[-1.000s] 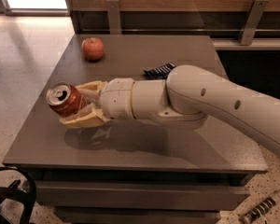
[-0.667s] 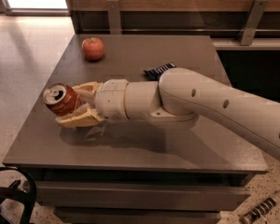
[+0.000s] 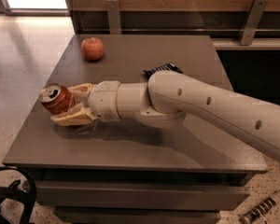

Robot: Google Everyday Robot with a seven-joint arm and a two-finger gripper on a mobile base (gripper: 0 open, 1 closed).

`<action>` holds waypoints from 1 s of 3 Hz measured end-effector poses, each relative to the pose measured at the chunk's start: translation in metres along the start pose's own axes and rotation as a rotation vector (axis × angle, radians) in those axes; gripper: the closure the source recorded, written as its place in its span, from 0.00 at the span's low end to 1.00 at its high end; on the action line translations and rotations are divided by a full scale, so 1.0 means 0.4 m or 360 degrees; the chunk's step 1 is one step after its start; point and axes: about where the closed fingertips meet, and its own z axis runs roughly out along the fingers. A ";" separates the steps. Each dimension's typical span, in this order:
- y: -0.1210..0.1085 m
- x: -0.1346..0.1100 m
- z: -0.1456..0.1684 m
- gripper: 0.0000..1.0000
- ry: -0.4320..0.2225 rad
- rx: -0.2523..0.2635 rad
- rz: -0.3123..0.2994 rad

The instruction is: Place coke can upright

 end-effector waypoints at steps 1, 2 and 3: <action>0.006 0.041 0.003 1.00 -0.0037 0.0020 0.0067; 0.004 0.031 0.001 0.87 -0.0037 0.0020 0.0067; 0.004 0.031 0.001 0.64 -0.0037 0.0020 0.0067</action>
Offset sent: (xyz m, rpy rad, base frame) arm 0.0011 -0.0020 -0.0160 0.0327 0.0346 -0.0145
